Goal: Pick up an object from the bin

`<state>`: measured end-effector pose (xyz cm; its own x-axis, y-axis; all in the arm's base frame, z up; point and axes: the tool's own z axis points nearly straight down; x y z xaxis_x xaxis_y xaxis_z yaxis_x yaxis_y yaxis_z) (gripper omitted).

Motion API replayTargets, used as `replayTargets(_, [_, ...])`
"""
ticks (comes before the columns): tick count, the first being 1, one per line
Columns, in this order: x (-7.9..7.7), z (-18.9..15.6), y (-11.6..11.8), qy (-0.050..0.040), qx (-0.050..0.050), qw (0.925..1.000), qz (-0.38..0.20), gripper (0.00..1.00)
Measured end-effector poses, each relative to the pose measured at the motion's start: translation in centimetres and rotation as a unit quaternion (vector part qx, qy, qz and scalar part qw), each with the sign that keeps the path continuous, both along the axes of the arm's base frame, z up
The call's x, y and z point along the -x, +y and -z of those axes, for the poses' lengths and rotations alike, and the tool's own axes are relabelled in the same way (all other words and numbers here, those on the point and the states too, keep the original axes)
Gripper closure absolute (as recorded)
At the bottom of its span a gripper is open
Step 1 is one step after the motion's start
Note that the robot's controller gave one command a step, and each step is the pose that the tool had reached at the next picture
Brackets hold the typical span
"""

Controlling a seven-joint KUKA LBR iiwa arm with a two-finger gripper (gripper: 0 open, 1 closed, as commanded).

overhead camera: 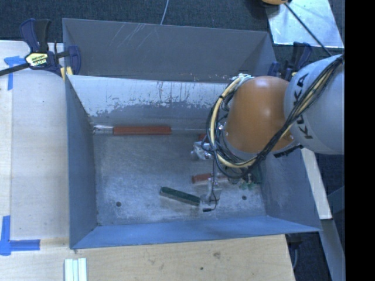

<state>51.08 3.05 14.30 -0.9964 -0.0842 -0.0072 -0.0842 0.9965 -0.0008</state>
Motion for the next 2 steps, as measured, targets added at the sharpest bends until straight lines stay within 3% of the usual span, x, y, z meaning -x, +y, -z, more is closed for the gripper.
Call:
replayTargets(1, [1.9, 6.4, 4.5, 0.0004, 0.0, 0.9989, -0.046, 0.0])
replayTargets(2, [2.1, 7.2, 2.3, -0.0003, 0.001, 0.977, -0.213, 1.0])
